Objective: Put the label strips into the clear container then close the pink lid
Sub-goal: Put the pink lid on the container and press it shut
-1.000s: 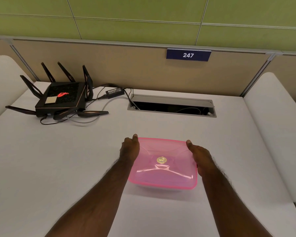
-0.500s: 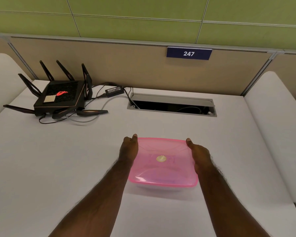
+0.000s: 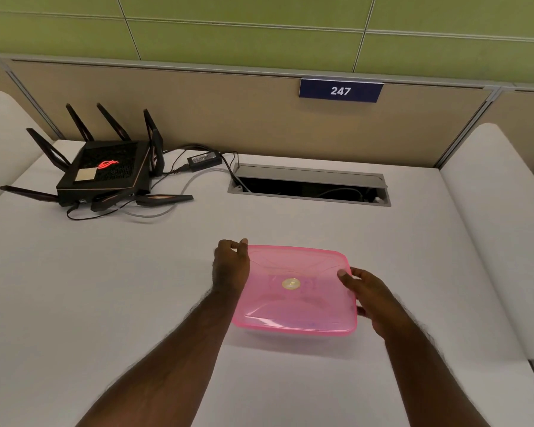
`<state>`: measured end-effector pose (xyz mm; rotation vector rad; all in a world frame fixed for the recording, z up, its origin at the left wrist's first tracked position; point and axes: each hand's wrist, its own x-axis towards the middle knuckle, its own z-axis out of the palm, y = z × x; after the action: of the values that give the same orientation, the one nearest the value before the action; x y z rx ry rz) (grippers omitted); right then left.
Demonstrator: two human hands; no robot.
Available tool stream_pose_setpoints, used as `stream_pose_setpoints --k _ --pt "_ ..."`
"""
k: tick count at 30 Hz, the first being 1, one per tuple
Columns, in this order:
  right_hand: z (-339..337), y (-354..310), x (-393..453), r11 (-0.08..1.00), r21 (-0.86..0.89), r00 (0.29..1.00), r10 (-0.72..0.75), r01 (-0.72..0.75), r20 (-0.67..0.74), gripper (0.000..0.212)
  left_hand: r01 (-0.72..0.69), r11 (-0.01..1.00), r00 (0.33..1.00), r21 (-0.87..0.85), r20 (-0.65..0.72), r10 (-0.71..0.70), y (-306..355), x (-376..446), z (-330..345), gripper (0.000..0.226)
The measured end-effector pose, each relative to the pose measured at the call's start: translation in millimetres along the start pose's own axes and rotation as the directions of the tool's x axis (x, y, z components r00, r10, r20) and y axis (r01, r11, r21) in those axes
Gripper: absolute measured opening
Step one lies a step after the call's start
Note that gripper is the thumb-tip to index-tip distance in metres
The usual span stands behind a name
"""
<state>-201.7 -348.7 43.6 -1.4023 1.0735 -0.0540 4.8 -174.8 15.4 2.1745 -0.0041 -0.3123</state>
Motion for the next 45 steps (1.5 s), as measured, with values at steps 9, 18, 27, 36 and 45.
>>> stream_pose_setpoints --k 9,18,27,36,45 --pt "-12 39 -53 0.992 -0.02 0.985 0.125 -0.123 0.116 0.059 -0.822 0.497 0.535 0.277 0.672 0.511 16 -83 11 0.079" --pt "-5 51 -57 0.989 0.134 0.998 0.06 -0.06 0.001 0.04 -0.862 0.32 0.455 0.394 0.879 0.145 34 -92 37 0.102" --pt "-2 49 -54 0.979 0.18 0.996 0.094 -0.093 0.003 0.032 -0.841 0.286 0.493 0.459 0.868 0.055 45 -101 42 0.113" --pt "-3 54 -51 0.97 0.222 0.994 0.105 -0.098 -0.019 0.024 -0.847 0.269 0.492 0.458 0.868 0.069 41 -101 44 0.113" --pt "-3 57 -52 0.966 0.252 0.998 0.061 -0.058 -0.006 0.028 -0.842 0.367 0.512 0.395 0.798 0.317 25 -102 23 0.1"
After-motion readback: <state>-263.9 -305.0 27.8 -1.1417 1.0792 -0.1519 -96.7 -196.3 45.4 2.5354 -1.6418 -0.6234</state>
